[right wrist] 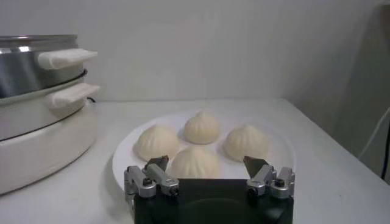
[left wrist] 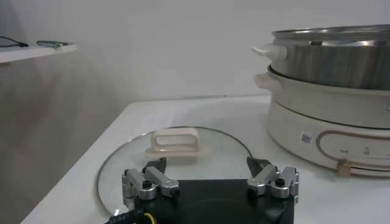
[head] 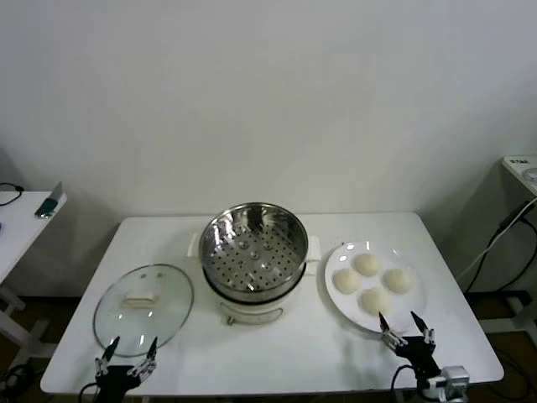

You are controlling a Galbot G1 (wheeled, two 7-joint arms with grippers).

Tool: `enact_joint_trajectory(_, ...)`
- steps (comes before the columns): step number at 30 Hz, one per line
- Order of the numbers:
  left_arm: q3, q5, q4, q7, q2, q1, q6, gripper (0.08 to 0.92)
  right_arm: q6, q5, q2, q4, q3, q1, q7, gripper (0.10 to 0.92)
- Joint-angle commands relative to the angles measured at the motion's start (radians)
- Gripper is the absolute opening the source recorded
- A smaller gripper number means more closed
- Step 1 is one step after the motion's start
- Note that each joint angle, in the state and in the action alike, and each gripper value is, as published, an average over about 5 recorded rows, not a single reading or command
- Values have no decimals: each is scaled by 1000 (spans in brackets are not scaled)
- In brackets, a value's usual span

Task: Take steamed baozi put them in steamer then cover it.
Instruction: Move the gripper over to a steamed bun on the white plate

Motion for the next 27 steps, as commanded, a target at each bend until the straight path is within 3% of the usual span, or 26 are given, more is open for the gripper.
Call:
enact_joint_trajectory(1, 0, 2, -8, 1, 3, 2, -5, 823, -215, -58, -128, -22, -29, 325, -24, 823)
enact_joint_trajectory(8, 5, 6, -21, 1, 4, 2, -12, 823, -379, -124, -367, -212, -286, 764, -304, 823)
enact_joint_trajectory(11, 8, 8, -26, 2, 3, -1, -13, 823, -343, -221, -483, -318, -484, 955, -517, 823)
enact_joint_trajectory(15, 15, 16, -31, 3, 0, -3, -13, 823, -178, -358, -595, -468, -817, 1223, -816, 823)
enact_joint_trajectory(18, 20, 21, -35, 5, -1, -2, -13, 823, -47, -451, -619, -569, -1074, 1440, -987, 823)
enact_joint_trajectory(21, 23, 24, -35, 5, -1, -2, -15, 823, 30, -447, -602, -640, -1319, 1641, -1117, 823)
enact_joint_trajectory(27, 24, 27, -35, 7, -1, -2, -19, 823, 29, -387, -509, -716, -1645, 1910, -1238, 823)
